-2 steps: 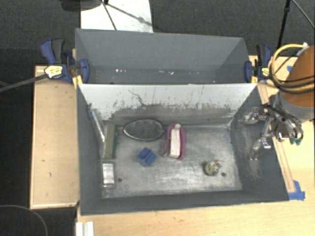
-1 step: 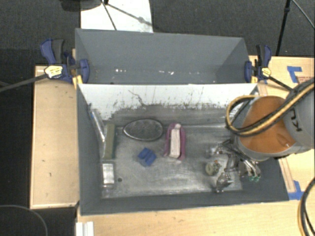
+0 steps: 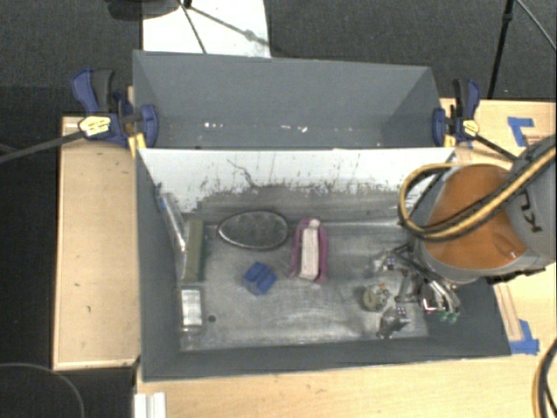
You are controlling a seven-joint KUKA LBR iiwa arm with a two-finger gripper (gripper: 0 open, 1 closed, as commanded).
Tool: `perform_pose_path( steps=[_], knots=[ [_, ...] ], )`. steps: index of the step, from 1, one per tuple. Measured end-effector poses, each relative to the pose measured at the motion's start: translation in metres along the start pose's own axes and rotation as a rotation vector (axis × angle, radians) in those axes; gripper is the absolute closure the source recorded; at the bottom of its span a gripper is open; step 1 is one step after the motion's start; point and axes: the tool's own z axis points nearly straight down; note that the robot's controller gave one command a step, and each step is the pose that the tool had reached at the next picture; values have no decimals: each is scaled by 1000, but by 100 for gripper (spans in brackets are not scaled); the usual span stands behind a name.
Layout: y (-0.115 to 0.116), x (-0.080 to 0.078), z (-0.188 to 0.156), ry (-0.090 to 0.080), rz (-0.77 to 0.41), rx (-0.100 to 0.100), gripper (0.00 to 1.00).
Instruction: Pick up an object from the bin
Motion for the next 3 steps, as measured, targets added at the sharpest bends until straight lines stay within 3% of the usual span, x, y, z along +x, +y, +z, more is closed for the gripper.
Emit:
perform_pose_path(
  steps=[1, 2, 3],
  knots=[
    [-2, -3, 0, 0, 330, 2, 0],
    [2, -4, 31, 1, 367, 2, 0],
    [8, 3, 30, 0, 528, 0, 0]
  ],
)
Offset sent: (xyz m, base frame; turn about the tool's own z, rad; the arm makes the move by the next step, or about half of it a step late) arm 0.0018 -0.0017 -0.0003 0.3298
